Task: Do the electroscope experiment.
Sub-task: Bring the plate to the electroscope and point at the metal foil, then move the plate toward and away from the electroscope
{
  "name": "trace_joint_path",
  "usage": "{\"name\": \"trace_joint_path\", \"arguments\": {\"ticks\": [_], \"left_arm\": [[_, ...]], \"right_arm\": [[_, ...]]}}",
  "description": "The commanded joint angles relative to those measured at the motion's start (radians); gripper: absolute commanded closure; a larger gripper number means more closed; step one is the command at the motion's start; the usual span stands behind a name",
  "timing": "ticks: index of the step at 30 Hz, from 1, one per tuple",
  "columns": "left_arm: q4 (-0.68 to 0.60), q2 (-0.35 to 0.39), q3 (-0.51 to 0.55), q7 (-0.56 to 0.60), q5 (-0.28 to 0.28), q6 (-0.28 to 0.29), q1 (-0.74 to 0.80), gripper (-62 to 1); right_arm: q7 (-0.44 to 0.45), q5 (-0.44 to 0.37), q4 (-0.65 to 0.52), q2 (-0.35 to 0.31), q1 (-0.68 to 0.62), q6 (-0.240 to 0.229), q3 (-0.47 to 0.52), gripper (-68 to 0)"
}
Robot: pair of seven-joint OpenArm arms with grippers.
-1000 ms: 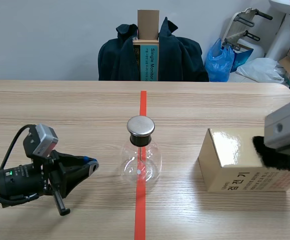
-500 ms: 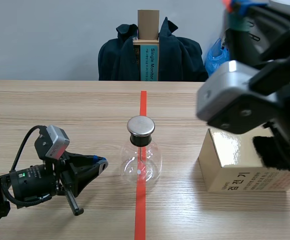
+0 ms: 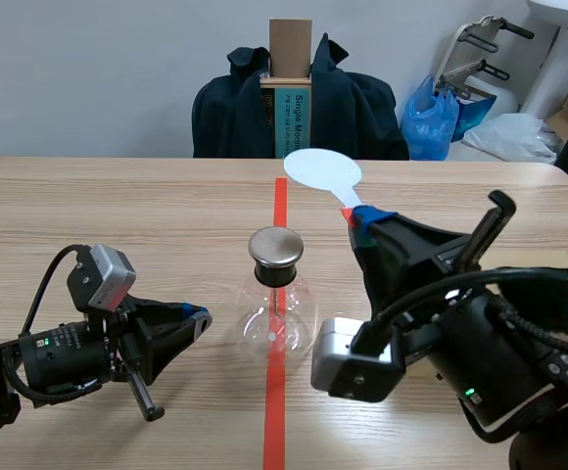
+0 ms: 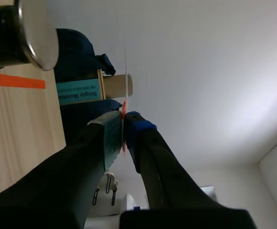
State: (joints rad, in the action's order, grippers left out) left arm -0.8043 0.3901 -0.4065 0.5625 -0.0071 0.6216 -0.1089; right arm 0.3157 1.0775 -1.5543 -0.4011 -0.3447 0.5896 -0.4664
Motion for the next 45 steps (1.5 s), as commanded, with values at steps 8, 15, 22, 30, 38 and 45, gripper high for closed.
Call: {"name": "trace_joint_path", "arguments": {"ticks": [8,15,22,30,38,45], "left_arm": [[-0.012,-0.013,0.001,0.017,-0.010,-0.006,-0.010,-3.0],[-0.012,-0.013,0.001,0.017,-0.010,-0.006,-0.010,-3.0],[-0.012,-0.016,0.001,0.018,-0.010,-0.006,-0.008,-3.0],[-0.012,-0.029,0.001,0.017,-0.010,-0.006,-0.007,-3.0],[-0.012,-0.029,0.001,0.017,-0.010,-0.006,-0.007,-3.0],[-0.012,-0.029,0.001,0.017,-0.010,-0.006,-0.007,-3.0]], "right_arm": [[-0.016,0.014,0.062,0.003,0.004,0.016,0.008,-0.8],[-0.009,0.028,0.086,0.003,0.004,0.017,0.008,-0.8],[0.074,0.069,0.086,0.003,0.004,0.058,0.008,-0.8],[0.172,0.115,0.086,0.002,0.004,0.065,0.008,-0.8],[0.197,0.128,0.086,0.002,0.004,0.065,0.008,-0.8],[0.196,0.132,0.086,0.002,0.004,0.065,0.008,-0.8]]}}
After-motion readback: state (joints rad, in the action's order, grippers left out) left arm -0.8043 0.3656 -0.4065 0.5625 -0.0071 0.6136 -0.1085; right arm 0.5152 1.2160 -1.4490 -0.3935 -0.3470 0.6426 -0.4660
